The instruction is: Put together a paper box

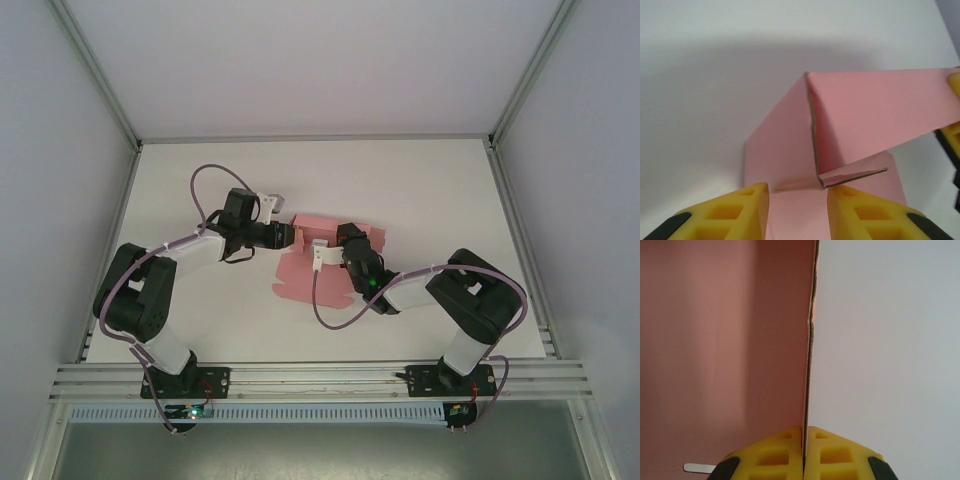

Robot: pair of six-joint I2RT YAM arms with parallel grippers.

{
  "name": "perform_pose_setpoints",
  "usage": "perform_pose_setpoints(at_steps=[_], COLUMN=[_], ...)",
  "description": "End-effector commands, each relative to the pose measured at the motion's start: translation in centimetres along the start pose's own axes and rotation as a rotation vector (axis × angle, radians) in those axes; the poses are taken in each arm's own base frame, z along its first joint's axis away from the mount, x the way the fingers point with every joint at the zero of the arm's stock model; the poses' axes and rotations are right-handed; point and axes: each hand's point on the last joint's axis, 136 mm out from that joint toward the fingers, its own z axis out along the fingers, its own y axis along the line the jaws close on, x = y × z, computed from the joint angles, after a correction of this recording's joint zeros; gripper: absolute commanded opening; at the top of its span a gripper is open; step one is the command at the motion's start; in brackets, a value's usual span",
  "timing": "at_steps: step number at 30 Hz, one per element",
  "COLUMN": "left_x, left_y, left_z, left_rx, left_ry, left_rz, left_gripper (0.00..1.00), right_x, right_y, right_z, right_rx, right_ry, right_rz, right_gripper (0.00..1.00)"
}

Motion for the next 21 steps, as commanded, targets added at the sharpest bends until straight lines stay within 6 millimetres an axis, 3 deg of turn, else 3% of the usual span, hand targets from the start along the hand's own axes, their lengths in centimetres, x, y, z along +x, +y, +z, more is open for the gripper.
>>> perform_pose_setpoints(at_steps=[1,6,12,21], left_x=[1.4,1.5,0.6,-1.4], left_y=[2.3,1.5,-1.6,-1.7], left_z=[0.0,0.3,0.7,2.6], left_rx=[-0.136,-0.08,0.109,0.129], left_ry=[0.038,0.047,0.006,-0.033], left_rz=[0.032,0.056,0.163,0.2], left_gripper=[0.39,0.47,0.5,0.44], right_x=[-0.8,-1.1,-1.2,-1.5], right_y=[-0.2,-0.3,0.0,-0.3], right_z=[-0.4,-0.3,-0.3,-0.9], right_rx=[-0.01,-0.013,-0.029,-0.053], right_ry=[-0.029,-0.036,-0.043,-0.074], right_rz=[0.006,0.006,0.0,0.026], right_gripper=[0.0,0.0,0.0,0.0])
